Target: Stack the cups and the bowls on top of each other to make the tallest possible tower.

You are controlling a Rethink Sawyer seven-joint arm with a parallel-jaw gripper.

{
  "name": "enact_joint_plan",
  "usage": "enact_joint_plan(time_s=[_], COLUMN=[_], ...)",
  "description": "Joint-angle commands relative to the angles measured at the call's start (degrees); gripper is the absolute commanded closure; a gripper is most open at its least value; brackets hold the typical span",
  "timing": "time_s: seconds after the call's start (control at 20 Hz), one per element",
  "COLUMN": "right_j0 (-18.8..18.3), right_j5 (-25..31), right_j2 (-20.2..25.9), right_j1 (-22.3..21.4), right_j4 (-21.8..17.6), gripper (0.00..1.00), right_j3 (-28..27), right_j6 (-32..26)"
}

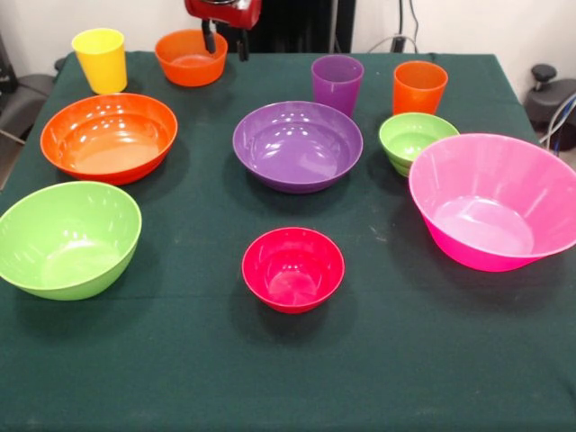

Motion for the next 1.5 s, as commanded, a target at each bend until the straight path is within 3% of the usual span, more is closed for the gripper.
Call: enact_joint_plan(time_s=[0.05, 0.9, 1.5], right_j0=[-0.1, 0.2, -0.7], right_j5=[2.6, 2.2, 3.4], right_j2=[7.4, 8.0, 8.8], right_j1=[3.5, 7.5, 7.8], right_j4=[-3.3, -4.3, -4.8], gripper=[0.00, 0.00, 0.00], right_j3=[-6.6, -10.4, -11.4], right_j6=[-3.8, -3.9, -4.5])
